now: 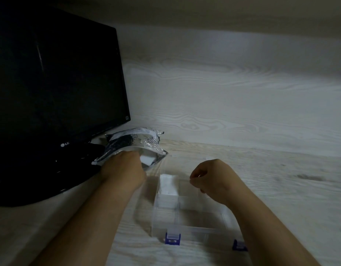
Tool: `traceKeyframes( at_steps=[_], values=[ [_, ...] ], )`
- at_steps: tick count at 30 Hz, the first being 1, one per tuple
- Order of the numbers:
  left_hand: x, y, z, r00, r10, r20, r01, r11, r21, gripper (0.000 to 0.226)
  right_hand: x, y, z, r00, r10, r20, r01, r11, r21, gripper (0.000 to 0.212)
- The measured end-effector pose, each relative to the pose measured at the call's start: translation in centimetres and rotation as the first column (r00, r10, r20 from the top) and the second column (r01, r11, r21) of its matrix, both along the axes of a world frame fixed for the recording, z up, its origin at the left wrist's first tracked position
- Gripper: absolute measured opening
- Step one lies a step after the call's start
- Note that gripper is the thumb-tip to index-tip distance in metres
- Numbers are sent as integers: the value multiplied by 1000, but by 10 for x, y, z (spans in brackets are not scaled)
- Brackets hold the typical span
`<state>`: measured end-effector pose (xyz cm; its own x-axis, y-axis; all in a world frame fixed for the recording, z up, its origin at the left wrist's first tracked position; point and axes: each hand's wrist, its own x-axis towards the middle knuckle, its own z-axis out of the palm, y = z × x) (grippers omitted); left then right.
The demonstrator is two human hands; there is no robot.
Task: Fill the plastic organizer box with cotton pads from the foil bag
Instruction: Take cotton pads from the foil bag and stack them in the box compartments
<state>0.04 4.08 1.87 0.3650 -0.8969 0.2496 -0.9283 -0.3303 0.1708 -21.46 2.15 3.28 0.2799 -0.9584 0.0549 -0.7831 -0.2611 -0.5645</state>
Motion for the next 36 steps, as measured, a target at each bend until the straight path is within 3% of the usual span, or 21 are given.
traceKeyframes(
  at_steps=[7, 9, 19, 36],
  values=[
    [8, 2, -2, 999, 43, -11, -41, 985, 168, 53, 0, 2, 1, 1000, -9, 8, 9, 1000, -4, 13],
    [8, 3, -2, 998, 56, -15, -52, 980, 192, 50, 0, 2, 1, 1000, -12, 14, 12, 1000, -5, 15],
    [8, 3, 1, 994, 101, 35, -105, 981, 162, 32, 0, 1, 0, 1000, -2, 17, 2, 1000, -3, 15],
    [9, 4, 4, 994, 109, 31, -113, 985, 128, 32, 1, 0, -1, 1000, 5, 1, -5, 1000, -14, 15]
  ],
)
